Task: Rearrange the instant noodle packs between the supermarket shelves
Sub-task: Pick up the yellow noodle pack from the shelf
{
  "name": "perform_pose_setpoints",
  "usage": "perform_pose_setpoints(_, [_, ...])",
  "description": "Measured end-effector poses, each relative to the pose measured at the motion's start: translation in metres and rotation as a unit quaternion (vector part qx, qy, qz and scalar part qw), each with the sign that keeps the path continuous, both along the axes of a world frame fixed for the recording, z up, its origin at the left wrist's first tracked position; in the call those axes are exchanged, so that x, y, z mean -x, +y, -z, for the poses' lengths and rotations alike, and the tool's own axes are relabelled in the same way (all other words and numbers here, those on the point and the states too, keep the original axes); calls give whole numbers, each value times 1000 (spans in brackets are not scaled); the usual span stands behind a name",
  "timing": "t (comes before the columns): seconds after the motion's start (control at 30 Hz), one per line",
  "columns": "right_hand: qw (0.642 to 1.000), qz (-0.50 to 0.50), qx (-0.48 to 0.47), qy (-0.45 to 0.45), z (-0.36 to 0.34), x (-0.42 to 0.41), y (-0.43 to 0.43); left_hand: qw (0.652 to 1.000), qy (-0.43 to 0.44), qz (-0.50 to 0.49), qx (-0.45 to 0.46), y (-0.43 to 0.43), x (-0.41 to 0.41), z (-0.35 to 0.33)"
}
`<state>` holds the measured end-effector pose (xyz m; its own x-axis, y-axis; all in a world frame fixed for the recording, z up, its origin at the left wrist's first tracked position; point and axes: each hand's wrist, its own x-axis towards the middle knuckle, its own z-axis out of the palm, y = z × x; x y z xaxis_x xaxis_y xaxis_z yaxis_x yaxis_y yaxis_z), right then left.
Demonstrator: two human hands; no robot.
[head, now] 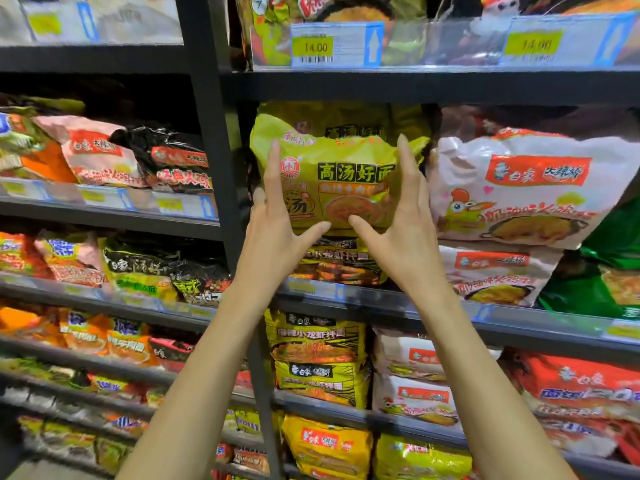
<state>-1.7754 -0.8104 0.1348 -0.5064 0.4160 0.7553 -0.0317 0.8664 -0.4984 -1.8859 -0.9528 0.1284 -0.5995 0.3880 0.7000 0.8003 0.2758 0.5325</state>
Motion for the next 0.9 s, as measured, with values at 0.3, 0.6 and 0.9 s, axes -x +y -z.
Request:
perform_pose_setpoints(0.3, [999, 10, -3, 32, 19, 20, 5, 998, 1, 14, -57, 6, 9, 11])
perform_pose_setpoints(0.6, [994, 28, -76, 79, 27, 8, -2, 996, 8, 39, -77, -8, -5, 10])
perform_pose_setpoints(0.9, [998, -5, -67, 10, 21, -8, 7, 995, 3, 69, -72, -12, -1, 12])
